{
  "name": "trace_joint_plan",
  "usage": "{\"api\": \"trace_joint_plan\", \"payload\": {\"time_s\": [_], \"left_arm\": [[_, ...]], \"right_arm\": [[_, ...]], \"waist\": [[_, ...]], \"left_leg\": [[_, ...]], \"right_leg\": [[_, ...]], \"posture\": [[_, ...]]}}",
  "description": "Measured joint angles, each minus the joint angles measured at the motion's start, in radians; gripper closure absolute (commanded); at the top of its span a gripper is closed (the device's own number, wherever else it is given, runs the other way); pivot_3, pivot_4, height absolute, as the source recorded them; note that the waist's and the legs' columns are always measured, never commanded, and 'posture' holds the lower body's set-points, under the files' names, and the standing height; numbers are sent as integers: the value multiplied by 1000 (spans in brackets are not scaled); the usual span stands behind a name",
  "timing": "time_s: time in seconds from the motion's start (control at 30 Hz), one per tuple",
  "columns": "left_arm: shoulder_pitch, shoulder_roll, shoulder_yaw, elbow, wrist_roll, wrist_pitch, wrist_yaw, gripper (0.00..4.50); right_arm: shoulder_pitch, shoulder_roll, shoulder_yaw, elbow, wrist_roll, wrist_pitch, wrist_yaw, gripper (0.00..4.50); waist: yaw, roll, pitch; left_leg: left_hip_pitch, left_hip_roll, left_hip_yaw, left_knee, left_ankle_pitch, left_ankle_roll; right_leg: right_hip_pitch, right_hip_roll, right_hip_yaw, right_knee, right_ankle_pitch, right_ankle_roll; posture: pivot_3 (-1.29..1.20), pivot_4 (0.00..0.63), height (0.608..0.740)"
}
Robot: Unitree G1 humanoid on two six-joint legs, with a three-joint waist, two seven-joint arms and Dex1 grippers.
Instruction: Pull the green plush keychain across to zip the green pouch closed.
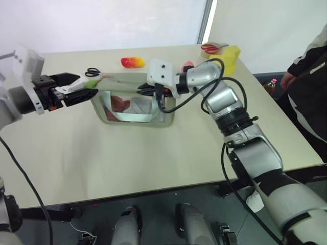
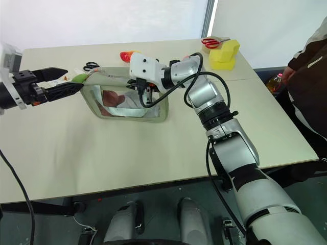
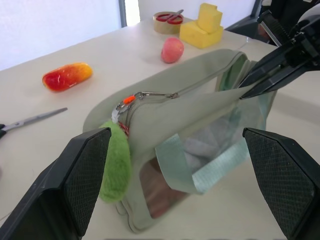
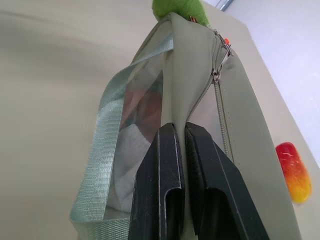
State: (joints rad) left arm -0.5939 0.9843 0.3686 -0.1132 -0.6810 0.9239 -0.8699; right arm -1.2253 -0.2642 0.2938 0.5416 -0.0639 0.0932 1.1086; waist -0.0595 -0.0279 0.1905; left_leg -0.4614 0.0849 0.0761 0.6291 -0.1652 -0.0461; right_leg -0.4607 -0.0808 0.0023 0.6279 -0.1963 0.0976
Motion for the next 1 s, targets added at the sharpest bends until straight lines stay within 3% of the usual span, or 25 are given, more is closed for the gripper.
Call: {"api": "trace_joint_plan", "payload": {"time_s": [0.4,0.5,0.67,0.9,1.0], "left_arm": [[-9,4,-10,11,1,-11,-8,0],[-9,8,-25,14,2,-13,-16,0],[-13,20,-41,30,6,-25,-32,0],[41,114,-33,134,62,-98,-91,0],[36,120,-35,186,75,-121,-111,0]], "right_arm": [[37,-20,7,-63,10,52,46,4457],[50,-28,7,-86,19,70,63,3361],[61,-66,5,-117,21,88,66,840],[112,-250,-79,-367,59,253,61,840],[171,-264,-80,-411,70,295,53,840]], "waist": [[3,0,0],[4,0,0],[6,0,0],[16,0,0],[14,0,0]], "left_leg": [[0,0,0,0,-1,-2],[0,0,0,0,-2,-2],[0,0,0,0,-2,-3],[0,0,1,-3,-2,-3],[0,0,1,-3,-2,-3]], "right_leg": [[0,0,0,0,0,0],[0,0,0,0,0,0],[0,0,0,0,0,0],[-1,0,0,-3,-2,-3],[-1,0,0,-4,-1,-3]], "posture": [[0,150,740],[0,150,740],[0,150,740],[0,150,740],[0,150,740]]}}
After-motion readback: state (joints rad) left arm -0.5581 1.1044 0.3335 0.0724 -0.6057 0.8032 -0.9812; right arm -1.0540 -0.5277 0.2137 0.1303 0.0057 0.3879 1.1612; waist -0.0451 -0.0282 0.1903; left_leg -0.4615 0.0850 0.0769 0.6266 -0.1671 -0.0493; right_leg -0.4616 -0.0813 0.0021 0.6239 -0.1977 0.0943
